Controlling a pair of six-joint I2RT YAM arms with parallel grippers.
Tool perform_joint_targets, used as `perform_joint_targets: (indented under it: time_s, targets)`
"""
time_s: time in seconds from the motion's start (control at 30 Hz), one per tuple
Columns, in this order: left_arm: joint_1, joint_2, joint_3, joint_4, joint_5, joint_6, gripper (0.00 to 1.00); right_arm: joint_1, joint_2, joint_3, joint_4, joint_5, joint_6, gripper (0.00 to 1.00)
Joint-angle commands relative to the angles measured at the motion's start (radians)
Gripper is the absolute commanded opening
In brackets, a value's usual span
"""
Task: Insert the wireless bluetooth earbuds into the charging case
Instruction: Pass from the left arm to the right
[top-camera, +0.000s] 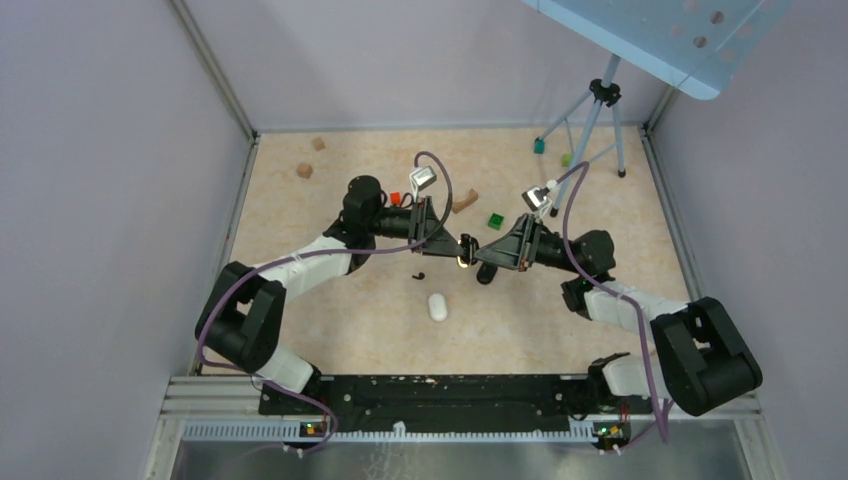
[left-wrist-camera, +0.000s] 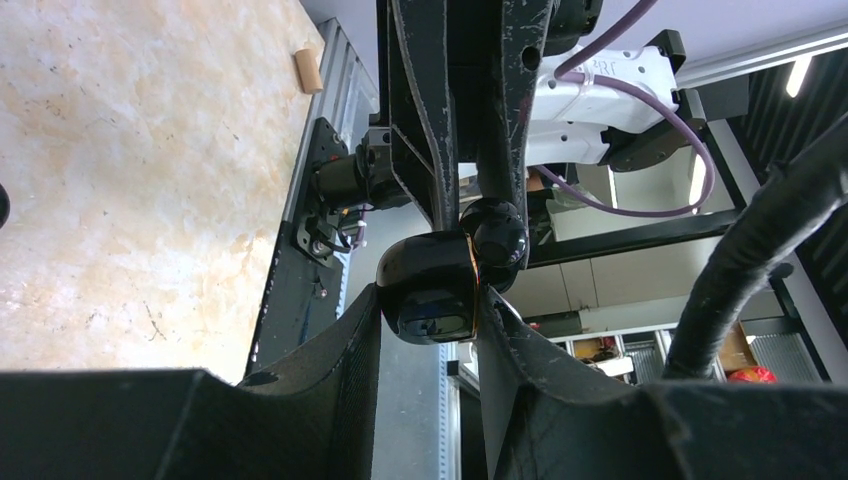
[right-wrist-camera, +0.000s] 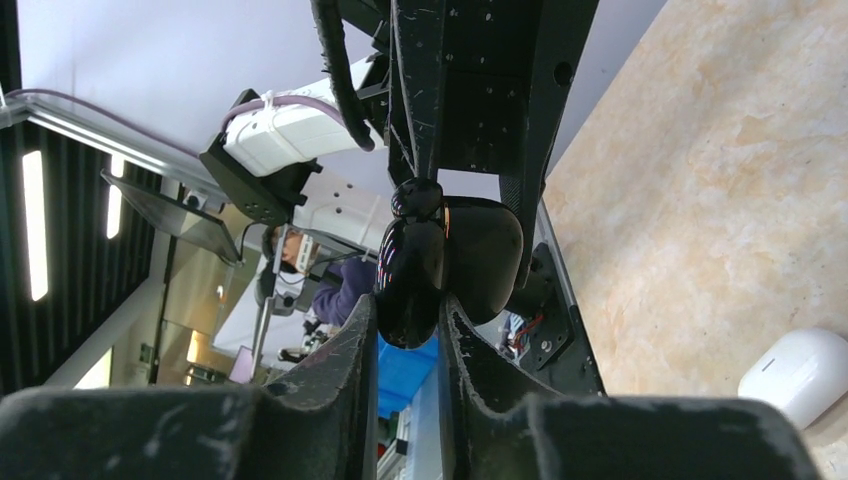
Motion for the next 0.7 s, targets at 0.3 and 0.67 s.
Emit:
perform_joint_targets:
  time_s: [0.3,0.67]
  targets:
    - [0.001,-0.029,0.051,-0.115,-0.01,0.122,0.12,0.011,-0.05,0.044,-0.037,0.022,-0.067,0.5]
    - [0.0,-0.032,0.061,-0.138,-0.015,0.139,0.12,0.028,-0.118,0.117,-0.371,0.042,-0.253,0.39]
